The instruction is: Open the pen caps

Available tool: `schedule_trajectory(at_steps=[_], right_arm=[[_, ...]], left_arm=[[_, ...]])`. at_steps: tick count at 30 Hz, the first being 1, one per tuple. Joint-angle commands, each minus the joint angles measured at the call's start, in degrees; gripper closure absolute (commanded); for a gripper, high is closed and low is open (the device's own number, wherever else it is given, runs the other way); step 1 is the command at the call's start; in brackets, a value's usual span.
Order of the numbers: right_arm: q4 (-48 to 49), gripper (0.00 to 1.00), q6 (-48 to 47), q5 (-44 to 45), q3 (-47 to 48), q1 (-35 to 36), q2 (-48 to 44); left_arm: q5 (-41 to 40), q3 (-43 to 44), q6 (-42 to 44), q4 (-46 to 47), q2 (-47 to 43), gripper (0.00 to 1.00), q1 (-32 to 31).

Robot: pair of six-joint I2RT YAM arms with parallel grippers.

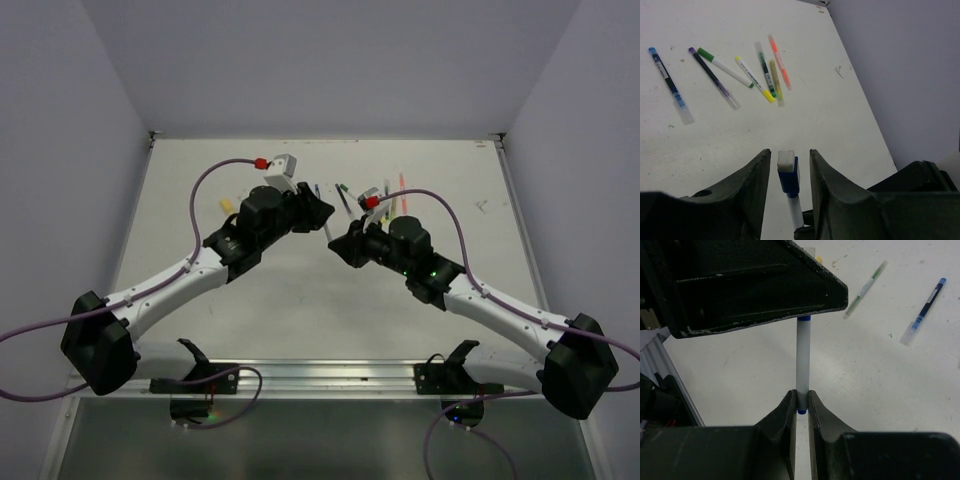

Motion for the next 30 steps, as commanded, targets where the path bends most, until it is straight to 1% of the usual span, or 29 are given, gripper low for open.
schedule_trajectory(at_steps=[1,2,4,5,7,8,9,10,12,13,17,23,29,30], right_arm=[[3.4,1.0,-0.7,-0.5,-0.2,0.6,-0.1],[3.5,1.0,-0.7,-0.5,-0.2,0.7,-0.1],[3.7,1.0,-0.7,-0.3,-0.4,0.7,-0.1],[3.8,1.0,-0.7,-0.3,-0.5,0.7,-0.1],[4.4,0.92,-0.2,-0.5,-0.9,0.7,0.0],[5.3,0.87,0.2,-0.6,-1.1,0.7,0.0],[5.8,0.82,0.4,-0.9,-1.2,0.7,0.0],[6.5,0.72,0.6,-0.9,-1.2,0.7,0.2],[6.5,0.66,0.8,-0.8,-0.7,0.7,1.1],[7.0,0.6,1.0,-0.7,-0.1,0.7,1.4],[8.6,0.53,1.6,-0.2,0.8,0.7,2.8],[11.1,0.53,2.2,-1.6,2.6,0.7,5.8],[13.8,0.57,2.8,-2.8,3.6,0.8,7.7],[14.1,0.61,2.8,-3.2,3.9,0.8,7.9]], left_arm=[[-1.9,1.9,1.4,2.1,0.7,0.6,-0.4],[-1.9,1.8,1.4,2.2,0.7,0.65,-0.5],[-2.5,1.5,1.5,2.2,0.6,0.72,-0.5],[-2.6,1.5,1.6,2.1,0.6,0.81,-0.5],[-3.2,1.2,1.7,2.6,0.0,0.9,-0.6],[-3.5,0.8,1.8,2.9,-0.3,0.99,-0.5],[-3.6,0.0,1.9,3.1,-1.1,1.0,-0.5],[-3.9,-0.5,1.9,4.1,-1.5,1.0,-0.5],[-3.9,-1.9,1.7,5.0,-2.6,1.0,-0.5],[-3.8,-2.3,1.6,5.6,-3.0,1.0,-0.5],[-3.5,-3.5,1.1,6.2,-4.0,1.0,-0.5],[-3.2,-5.6,-0.1,8.5,-5.4,1.0,-0.5],[-2.9,-6.7,-0.4,9.3,-5.3,1.0,-0.6],[-2.6,-6.9,-0.5,9.8,-5.3,1.0,-0.6]])
